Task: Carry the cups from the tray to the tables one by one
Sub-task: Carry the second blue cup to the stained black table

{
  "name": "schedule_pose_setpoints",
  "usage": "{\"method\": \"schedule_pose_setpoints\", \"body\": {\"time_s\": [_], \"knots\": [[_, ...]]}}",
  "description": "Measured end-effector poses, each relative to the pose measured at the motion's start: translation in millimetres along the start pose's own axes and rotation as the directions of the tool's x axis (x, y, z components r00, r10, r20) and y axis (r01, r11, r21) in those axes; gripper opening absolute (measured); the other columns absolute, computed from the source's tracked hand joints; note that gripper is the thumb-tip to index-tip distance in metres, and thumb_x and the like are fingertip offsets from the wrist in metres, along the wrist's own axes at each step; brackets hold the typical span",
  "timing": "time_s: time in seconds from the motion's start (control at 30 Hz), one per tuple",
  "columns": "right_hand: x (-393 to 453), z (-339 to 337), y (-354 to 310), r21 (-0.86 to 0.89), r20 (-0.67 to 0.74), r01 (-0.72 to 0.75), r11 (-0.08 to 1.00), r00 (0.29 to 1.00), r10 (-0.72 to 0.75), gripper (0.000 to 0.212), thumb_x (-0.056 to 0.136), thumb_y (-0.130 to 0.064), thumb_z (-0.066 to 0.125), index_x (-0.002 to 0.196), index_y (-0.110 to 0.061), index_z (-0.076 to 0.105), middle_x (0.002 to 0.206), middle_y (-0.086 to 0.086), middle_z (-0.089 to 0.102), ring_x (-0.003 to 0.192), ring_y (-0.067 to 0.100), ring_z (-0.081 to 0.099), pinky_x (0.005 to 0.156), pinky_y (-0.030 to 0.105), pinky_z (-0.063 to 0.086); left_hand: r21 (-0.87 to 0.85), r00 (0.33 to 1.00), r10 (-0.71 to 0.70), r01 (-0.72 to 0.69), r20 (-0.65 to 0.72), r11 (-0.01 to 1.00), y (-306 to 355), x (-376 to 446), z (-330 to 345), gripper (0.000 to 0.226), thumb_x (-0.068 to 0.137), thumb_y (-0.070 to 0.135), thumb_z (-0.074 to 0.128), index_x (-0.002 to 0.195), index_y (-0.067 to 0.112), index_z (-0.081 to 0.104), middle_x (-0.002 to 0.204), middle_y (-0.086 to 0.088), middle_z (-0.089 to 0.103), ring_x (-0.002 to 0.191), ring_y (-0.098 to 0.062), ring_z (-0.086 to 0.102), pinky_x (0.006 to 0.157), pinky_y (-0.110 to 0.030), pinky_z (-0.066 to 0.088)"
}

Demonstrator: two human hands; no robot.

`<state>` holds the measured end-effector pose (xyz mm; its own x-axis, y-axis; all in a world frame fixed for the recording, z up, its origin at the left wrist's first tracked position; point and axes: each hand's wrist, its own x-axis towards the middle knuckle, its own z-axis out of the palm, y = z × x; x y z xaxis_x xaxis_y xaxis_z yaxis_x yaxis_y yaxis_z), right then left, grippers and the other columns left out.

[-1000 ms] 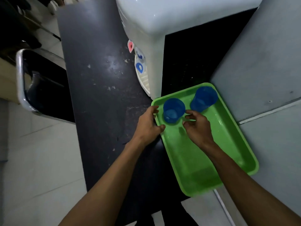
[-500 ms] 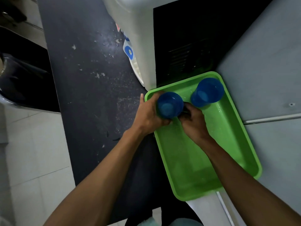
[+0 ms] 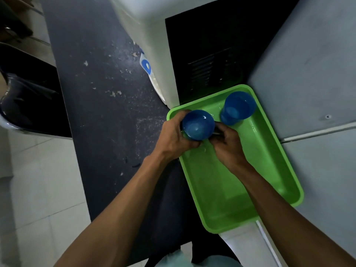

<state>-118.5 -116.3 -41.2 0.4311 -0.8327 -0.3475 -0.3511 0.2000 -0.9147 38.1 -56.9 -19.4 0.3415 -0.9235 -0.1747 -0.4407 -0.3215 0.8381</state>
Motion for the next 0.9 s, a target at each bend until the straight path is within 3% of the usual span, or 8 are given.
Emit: {"method": "schedule_pose_setpoints", "body": {"time_s": [0.07,0.2,0.3,0.43,0.7,0.9], "knots": [[-7,-3,-3,0.042,-0.014,0.010,0.999,1.000,-0.009,0.035,0.090,0.007,0.054,0.116,-0.012,0.065,0.104,-0.012,0.069,0.095,-0.008,0.064,0.083,0.010,0.050,-0.006,1.000,0.015,-0.015,-0.008,1.000,8,-3,-4,0.081,0.051,0.010,0.094,0.124,0.009,0.059,0.112,0.005,0.064,0.101,0.000,0.058,0.084,-0.001,0.042],[-22,-9,-15,0.224,-0.044,-0.053,0.973,0.997,0.065,0.028,0.098,-0.004,0.049,0.120,-0.012,0.064,0.117,0.004,0.069,0.103,0.016,0.069,0.078,0.020,0.055,-0.045,0.999,0.044,-0.045,-0.012,0.998,30,-13,-18,0.077,0.048,0.011,0.093,0.119,0.011,0.063,0.106,0.003,0.070,0.096,-0.006,0.066,0.082,-0.016,0.051],[-39,-13,-32,0.325,-0.028,-0.118,0.938,0.991,0.134,0.027,0.103,-0.015,0.044,0.122,-0.019,0.062,0.120,0.002,0.068,0.096,0.020,0.073,0.081,0.030,0.059,-0.062,0.993,0.119,-0.117,0.018,0.991,51,-22,-32,0.075,0.048,0.015,0.093,0.117,0.012,0.065,0.104,0.003,0.072,0.095,-0.007,0.068,0.080,-0.020,0.053],[-67,-13,-56,0.394,-0.087,-0.064,0.917,0.991,0.106,0.025,0.103,-0.017,0.044,0.113,-0.024,0.066,0.109,0.003,0.072,0.079,0.021,0.074,0.067,0.029,0.059,-0.045,0.971,0.230,-0.227,0.062,0.973,78,-40,-54,0.078,0.047,0.024,0.094,0.119,0.014,0.066,0.106,0.003,0.072,0.099,-0.010,0.068,0.085,-0.031,0.057],[-158,5,-93,0.483,-0.219,0.087,0.871,0.976,0.024,0.028,0.102,-0.024,0.044,0.100,-0.024,0.073,0.100,0.004,0.072,0.075,0.021,0.069,0.065,0.036,0.053,-0.033,0.891,0.404,-0.407,0.207,0.913,119,-89,-90,0.074,0.046,0.024,0.098,0.114,0.015,0.069,0.099,0.004,0.074,0.092,-0.008,0.069,0.081,-0.030,0.057],[-240,25,-91,0.552,-0.372,0.190,0.812,0.927,0.036,0.027,0.101,-0.021,0.045,0.100,-0.012,0.071,0.102,0.014,0.068,0.074,0.026,0.069,0.067,0.035,0.056,-0.056,0.768,0.514,-0.536,0.381,0.842,135,-134,-95,0.063,0.045,0.026,0.096,0.103,0.021,0.073,0.089,0.008,0.074,0.082,-0.006,0.069,0.075,-0.025,0.055]]}}
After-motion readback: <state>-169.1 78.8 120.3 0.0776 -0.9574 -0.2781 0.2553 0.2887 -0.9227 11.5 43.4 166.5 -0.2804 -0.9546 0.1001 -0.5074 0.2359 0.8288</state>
